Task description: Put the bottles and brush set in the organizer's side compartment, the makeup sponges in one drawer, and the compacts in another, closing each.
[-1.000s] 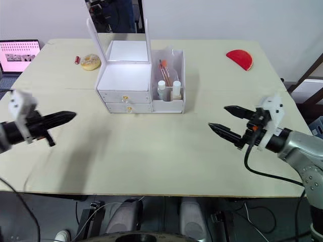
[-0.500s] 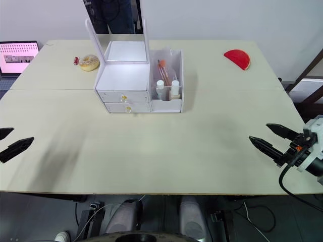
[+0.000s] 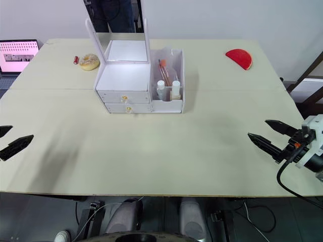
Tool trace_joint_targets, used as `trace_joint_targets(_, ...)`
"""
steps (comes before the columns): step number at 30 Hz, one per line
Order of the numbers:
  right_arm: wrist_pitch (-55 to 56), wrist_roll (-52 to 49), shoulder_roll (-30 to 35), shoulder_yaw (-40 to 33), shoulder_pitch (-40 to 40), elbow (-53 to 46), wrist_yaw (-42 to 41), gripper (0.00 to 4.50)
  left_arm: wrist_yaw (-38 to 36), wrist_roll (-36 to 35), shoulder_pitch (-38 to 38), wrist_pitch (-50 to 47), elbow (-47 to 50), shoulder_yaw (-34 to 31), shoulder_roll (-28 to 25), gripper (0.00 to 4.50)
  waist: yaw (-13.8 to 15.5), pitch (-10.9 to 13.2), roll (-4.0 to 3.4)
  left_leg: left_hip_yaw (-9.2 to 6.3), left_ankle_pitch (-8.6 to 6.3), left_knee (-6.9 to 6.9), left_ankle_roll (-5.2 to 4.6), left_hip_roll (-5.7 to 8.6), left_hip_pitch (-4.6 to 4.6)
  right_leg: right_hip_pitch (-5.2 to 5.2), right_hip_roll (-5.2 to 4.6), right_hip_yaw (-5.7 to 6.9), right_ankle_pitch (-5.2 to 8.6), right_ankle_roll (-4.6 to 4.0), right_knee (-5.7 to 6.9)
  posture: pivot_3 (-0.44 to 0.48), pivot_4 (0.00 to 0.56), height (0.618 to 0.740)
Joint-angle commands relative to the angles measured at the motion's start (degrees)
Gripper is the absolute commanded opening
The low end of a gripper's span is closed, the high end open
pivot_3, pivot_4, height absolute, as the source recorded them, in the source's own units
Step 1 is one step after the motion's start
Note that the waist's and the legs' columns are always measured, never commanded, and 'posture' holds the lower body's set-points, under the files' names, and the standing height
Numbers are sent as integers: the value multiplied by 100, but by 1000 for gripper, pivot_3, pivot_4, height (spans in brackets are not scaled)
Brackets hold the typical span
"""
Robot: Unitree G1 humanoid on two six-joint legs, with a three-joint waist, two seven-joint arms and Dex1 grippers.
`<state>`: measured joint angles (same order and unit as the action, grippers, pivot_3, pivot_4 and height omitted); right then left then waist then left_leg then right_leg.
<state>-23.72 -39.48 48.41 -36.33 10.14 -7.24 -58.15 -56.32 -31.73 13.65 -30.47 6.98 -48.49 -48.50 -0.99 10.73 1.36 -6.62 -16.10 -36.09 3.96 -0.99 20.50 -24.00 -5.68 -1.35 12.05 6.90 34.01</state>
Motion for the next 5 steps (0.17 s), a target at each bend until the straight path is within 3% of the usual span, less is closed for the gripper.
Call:
trace_joint_targets(1, 20, -34, -32, -93, -22, -195, 53, 4500, 43, -17, -31, 119, 119, -69, -141, 4442, -2, 0, 0, 0, 0, -2, 0, 0, 0, 1, 0, 0, 0, 0, 0, 0, 150, 739)
trace_joint_targets(5, -13, -60, -58, -76, -21, -289, 108, 4500, 54, 32, -39, 178, 107, -16, -181, 4442, -6, 0, 0, 0, 0, -7, 1, 0, -2, 0, 0, 0, 0, -1, 0, 0, 150, 739)
